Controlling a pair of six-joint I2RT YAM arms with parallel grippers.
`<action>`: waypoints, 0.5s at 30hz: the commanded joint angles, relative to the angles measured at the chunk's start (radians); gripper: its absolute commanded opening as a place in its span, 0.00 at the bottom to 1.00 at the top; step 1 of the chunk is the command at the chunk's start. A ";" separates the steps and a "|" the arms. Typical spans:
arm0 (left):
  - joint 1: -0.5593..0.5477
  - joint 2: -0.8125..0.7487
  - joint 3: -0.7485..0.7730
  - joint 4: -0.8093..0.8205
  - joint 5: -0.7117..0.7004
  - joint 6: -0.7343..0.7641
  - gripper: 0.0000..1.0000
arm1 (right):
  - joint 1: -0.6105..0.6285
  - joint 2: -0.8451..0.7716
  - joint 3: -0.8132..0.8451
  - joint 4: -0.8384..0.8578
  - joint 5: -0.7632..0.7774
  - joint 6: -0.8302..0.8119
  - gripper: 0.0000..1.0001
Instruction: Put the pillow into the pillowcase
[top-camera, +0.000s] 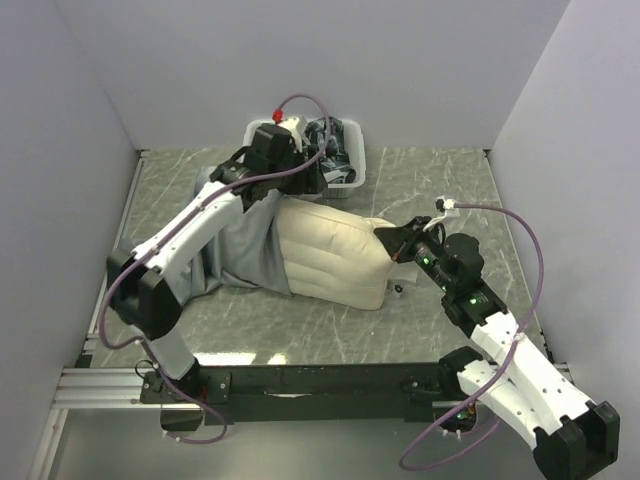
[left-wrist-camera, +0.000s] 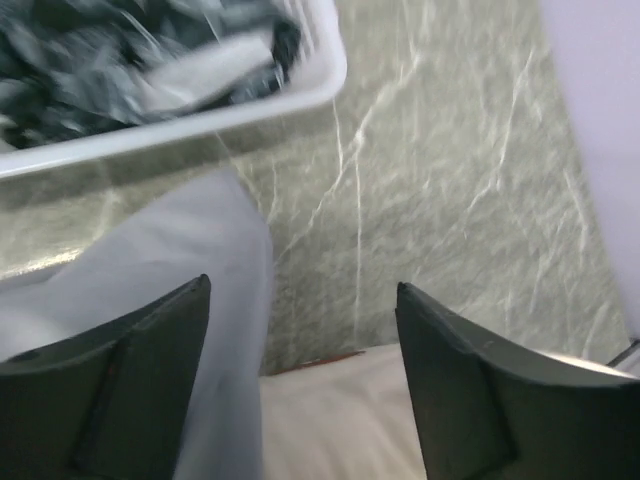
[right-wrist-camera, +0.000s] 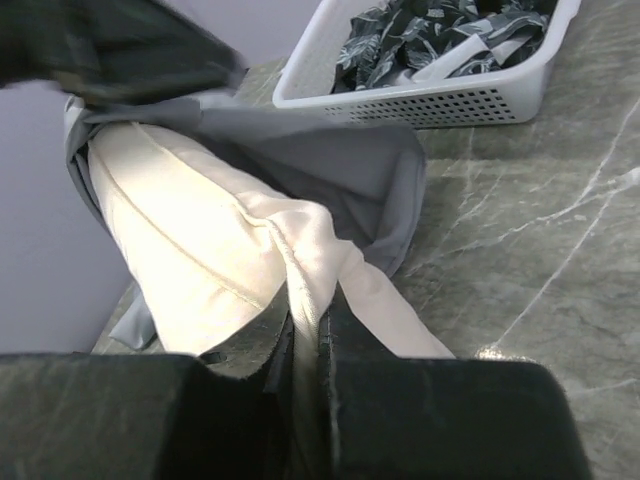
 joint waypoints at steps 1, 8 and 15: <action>-0.023 -0.261 -0.004 0.000 -0.208 0.008 0.83 | 0.007 -0.008 0.052 -0.093 0.070 -0.013 0.00; -0.089 -0.568 -0.303 -0.024 -0.494 -0.119 0.83 | 0.007 0.033 0.127 -0.182 0.087 -0.003 0.00; -0.240 -0.645 -0.559 0.032 -0.510 -0.183 0.52 | 0.007 0.005 0.166 -0.213 0.079 -0.006 0.00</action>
